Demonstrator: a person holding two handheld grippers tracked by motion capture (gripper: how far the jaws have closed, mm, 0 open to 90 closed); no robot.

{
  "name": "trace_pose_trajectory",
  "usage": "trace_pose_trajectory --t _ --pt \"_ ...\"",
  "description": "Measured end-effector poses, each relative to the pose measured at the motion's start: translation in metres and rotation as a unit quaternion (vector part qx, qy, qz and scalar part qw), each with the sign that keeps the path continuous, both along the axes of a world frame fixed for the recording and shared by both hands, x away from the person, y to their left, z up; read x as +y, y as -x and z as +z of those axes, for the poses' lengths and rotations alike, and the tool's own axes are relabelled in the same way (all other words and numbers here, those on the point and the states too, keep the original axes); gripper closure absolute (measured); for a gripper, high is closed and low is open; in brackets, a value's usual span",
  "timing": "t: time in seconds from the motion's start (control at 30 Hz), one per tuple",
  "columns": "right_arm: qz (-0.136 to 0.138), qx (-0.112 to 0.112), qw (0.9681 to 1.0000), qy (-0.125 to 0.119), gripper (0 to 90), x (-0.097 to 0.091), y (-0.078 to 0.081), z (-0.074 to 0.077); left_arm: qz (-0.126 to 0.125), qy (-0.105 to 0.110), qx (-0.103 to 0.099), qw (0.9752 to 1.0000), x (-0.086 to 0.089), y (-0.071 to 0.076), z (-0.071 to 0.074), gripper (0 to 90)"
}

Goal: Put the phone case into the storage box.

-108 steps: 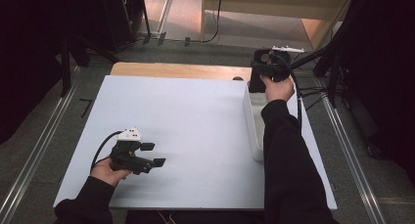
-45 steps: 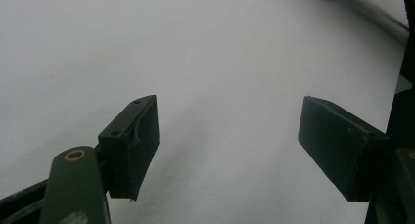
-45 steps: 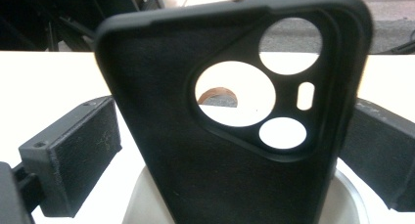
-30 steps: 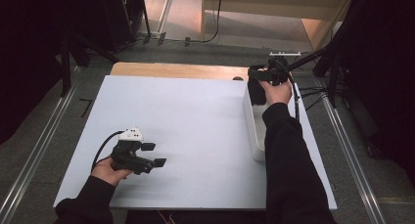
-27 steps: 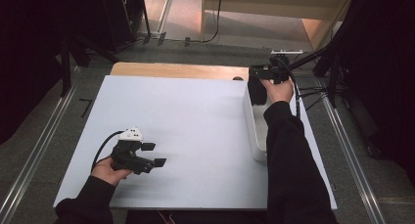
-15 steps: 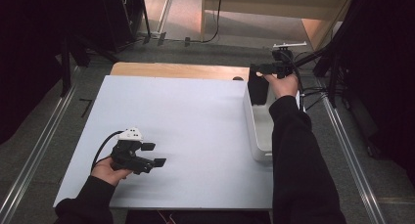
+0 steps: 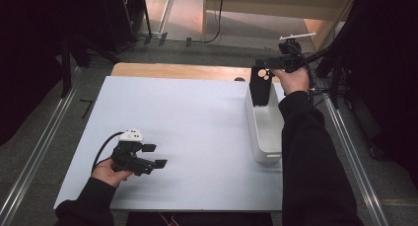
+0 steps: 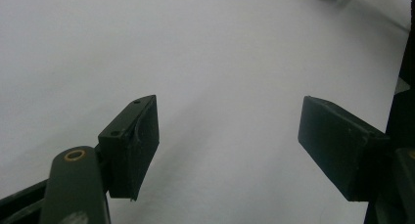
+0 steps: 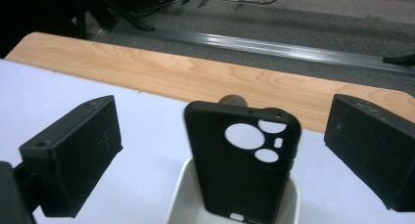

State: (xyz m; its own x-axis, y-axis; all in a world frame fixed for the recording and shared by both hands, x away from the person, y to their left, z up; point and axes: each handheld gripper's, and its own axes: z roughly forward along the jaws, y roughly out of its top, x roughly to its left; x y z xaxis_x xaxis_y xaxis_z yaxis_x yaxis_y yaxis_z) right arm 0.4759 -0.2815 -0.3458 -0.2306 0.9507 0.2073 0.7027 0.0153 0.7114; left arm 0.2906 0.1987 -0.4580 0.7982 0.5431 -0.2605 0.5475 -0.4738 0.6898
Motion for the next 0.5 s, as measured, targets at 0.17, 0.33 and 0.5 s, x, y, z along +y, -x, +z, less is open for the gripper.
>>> trace_pose_trajectory --t 0.17,0.33,0.5 --pt "0.019 0.008 0.9997 -0.015 5.2 0.005 0.006 0.007 0.0 0.0 0.001 1.0 0.0 0.0 0.0 23.1" --pt "0.047 0.013 0.9986 -0.021 12.2 0.012 0.014 0.012 0.002 0.0 0.002 1.0 0.001 0.0 0.0 23.1" --pt "0.069 0.014 0.9971 -0.03 14.4 0.02 0.025 0.013 0.0 0.0 0.001 1.0 0.001 0.0 0.0 23.1"
